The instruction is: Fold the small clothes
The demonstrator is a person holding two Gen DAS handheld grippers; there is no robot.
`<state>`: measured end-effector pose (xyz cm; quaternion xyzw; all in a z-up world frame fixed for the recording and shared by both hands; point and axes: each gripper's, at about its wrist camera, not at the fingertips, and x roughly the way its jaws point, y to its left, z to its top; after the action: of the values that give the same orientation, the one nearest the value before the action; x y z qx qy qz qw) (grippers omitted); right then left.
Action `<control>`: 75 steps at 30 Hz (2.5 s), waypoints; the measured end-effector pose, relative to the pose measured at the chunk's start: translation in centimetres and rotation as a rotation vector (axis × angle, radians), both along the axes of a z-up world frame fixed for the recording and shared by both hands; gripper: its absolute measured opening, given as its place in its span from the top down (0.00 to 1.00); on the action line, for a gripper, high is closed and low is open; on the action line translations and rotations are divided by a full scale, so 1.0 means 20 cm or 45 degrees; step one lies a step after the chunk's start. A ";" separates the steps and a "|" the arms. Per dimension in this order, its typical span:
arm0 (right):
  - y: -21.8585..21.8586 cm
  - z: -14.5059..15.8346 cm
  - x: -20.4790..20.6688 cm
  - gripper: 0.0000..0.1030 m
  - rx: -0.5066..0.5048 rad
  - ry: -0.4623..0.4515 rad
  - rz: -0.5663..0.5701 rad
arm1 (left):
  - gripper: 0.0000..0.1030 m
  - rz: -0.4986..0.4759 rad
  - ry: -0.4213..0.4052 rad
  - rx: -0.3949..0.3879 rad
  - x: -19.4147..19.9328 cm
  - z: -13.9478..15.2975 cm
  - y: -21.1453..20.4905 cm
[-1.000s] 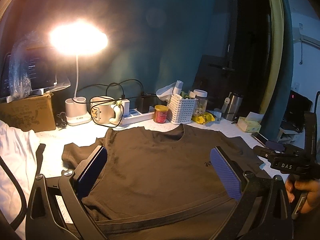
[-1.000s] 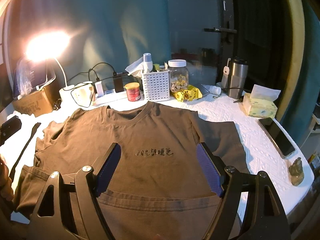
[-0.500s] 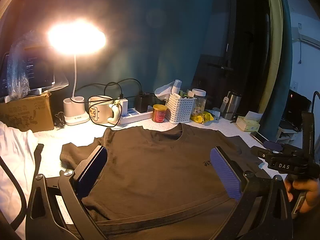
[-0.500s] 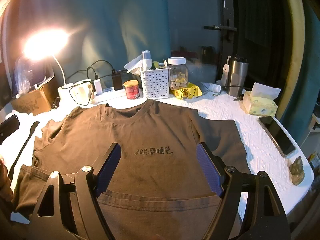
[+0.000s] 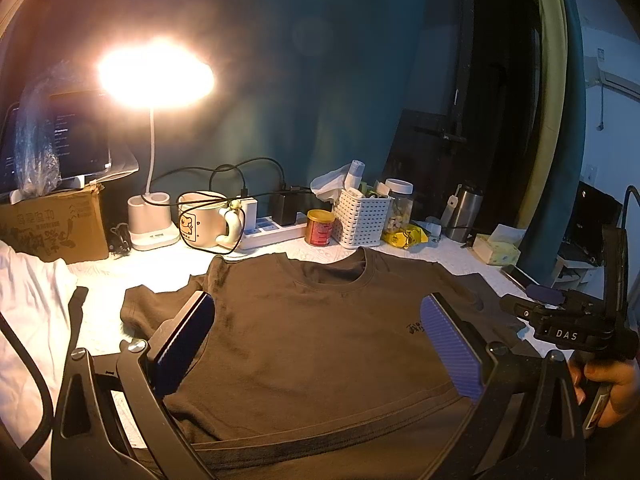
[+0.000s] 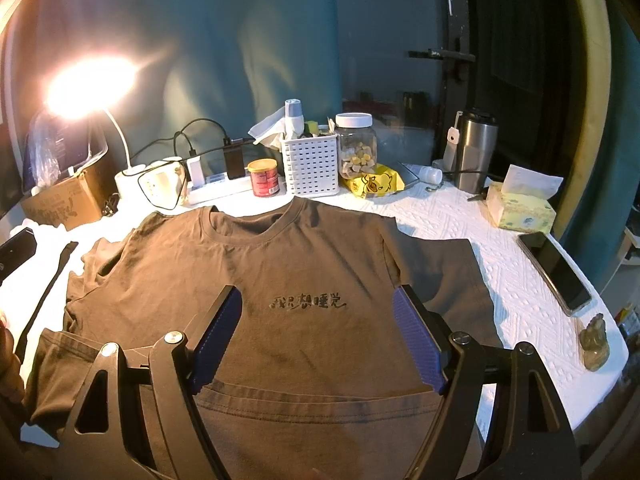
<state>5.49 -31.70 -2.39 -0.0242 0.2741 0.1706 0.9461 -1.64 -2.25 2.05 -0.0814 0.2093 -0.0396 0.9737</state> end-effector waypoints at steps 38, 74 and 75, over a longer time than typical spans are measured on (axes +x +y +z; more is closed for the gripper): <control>-0.34 -0.12 0.39 0.22 0.000 0.068 -0.142 | 0.01 0.032 0.142 0.058 0.29 -0.10 -0.13; -0.47 -0.36 0.95 0.89 -0.130 0.270 -0.034 | 0.01 0.061 0.288 0.034 0.53 -0.22 -0.12; -0.46 -0.32 0.93 0.89 -0.123 0.245 -0.033 | 0.01 0.062 0.285 0.026 0.52 -0.22 -0.11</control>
<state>24.17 -40.88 -8.87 -0.0497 0.3717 0.1465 0.9154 8.73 -4.41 -2.35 -0.0806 0.3149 -0.0045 0.9457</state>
